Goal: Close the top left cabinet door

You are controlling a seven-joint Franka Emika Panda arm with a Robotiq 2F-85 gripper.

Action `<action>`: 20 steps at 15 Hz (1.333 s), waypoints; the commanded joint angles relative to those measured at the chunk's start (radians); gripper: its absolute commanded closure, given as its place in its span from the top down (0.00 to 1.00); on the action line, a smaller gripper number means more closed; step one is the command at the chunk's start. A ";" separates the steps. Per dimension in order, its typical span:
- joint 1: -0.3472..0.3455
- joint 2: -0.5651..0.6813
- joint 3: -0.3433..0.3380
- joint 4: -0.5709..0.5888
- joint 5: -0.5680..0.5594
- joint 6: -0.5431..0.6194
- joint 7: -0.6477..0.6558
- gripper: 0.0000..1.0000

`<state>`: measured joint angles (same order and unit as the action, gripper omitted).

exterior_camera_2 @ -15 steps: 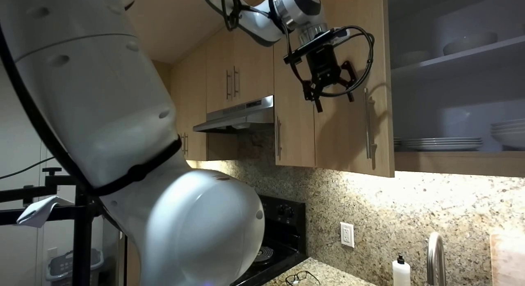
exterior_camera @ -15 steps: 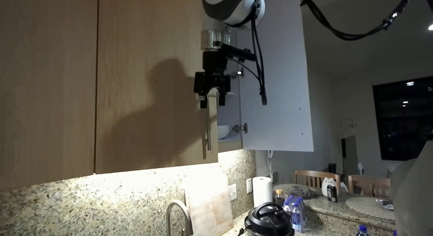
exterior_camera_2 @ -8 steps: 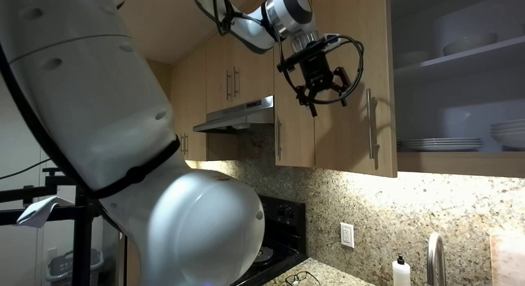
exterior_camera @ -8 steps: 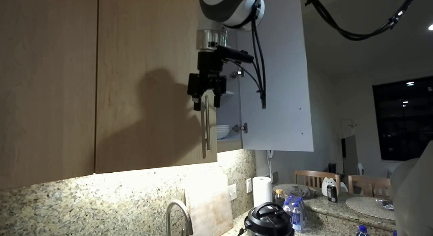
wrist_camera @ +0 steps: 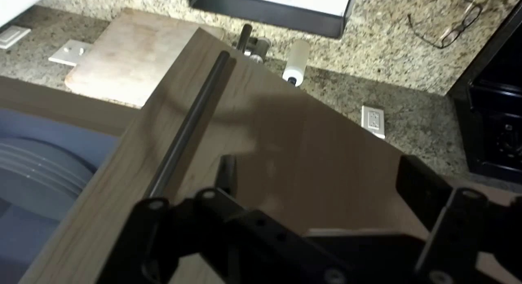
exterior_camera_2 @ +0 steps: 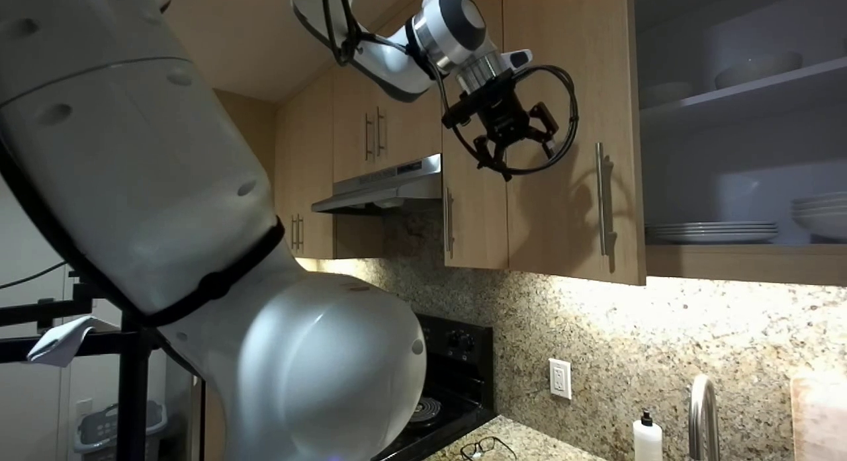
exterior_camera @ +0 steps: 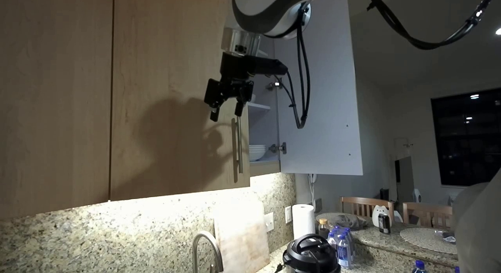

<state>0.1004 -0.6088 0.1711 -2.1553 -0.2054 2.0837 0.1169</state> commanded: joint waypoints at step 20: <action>-0.622 -0.174 0.351 -0.237 -0.222 0.843 0.439 1.00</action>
<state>-0.4328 -0.7630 0.4715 -2.3901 -0.4383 2.8655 0.5266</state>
